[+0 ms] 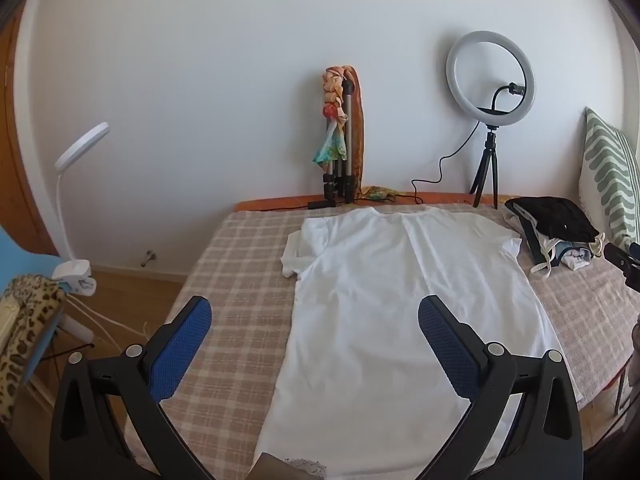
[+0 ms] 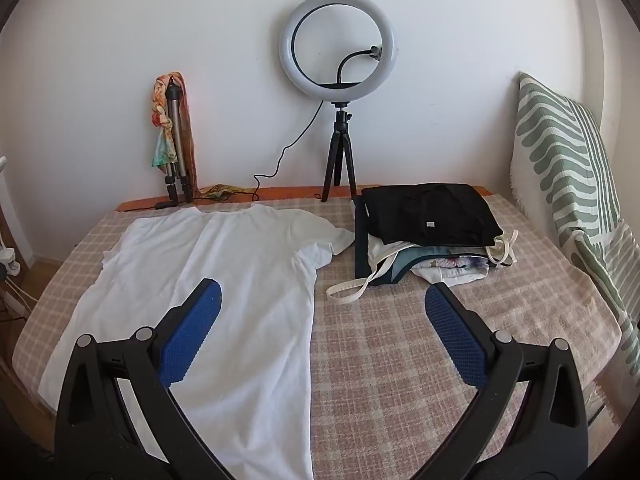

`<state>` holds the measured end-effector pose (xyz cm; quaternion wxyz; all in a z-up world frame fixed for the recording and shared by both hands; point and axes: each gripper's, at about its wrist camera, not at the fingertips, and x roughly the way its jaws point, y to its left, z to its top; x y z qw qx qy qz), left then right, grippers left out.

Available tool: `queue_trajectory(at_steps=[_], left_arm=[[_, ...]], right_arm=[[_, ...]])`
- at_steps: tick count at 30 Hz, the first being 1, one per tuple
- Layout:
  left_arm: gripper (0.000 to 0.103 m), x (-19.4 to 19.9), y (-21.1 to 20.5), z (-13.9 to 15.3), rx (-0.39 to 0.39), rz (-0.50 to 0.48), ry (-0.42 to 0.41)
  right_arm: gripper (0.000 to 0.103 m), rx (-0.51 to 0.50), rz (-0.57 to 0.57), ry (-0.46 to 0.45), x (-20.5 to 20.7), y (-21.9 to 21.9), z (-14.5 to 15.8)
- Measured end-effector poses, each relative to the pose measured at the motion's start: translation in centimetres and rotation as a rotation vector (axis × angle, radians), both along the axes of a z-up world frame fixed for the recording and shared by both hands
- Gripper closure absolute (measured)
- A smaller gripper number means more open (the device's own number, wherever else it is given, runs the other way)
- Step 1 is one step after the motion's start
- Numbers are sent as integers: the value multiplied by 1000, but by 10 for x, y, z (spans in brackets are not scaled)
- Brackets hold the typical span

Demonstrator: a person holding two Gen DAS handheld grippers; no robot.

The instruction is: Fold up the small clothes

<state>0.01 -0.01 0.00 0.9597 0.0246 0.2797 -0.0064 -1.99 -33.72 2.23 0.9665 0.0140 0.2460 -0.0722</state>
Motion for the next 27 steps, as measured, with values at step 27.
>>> queue_trajectory(at_steps=[27], left_arm=[[0,-2,1,2,-4,15,-19]], right_arm=[[0,5,-6,11,0,-3,0]])
